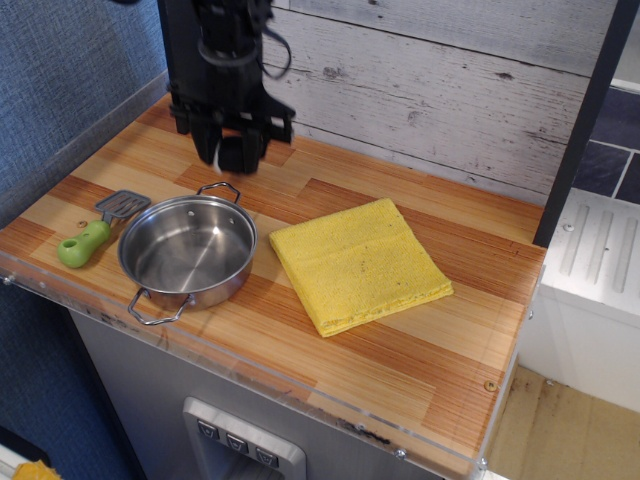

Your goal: Move the white toys from left side to right side

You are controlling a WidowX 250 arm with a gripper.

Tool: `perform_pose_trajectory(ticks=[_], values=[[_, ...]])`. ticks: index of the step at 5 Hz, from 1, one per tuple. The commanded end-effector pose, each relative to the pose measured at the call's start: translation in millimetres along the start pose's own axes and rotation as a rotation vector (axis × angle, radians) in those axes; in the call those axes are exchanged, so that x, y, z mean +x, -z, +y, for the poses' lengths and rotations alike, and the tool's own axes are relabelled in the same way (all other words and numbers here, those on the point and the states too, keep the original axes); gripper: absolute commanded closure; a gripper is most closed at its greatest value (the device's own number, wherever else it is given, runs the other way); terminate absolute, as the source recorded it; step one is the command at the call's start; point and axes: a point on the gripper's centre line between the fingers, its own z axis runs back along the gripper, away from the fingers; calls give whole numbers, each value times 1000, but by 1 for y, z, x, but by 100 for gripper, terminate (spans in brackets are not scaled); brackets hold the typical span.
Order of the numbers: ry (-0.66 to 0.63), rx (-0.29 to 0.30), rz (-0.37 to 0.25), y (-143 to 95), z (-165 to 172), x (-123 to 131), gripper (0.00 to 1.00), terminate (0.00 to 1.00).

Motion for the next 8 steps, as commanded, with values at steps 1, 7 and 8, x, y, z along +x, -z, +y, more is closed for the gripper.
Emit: perform_pose_trajectory(ticks=[1, 7, 8], values=[[9, -2, -193, -73, 1, 20, 100, 0], [84, 34, -46, -83, -12, -102, 100, 0], [84, 36, -15, -71, -14, -106, 100, 0]])
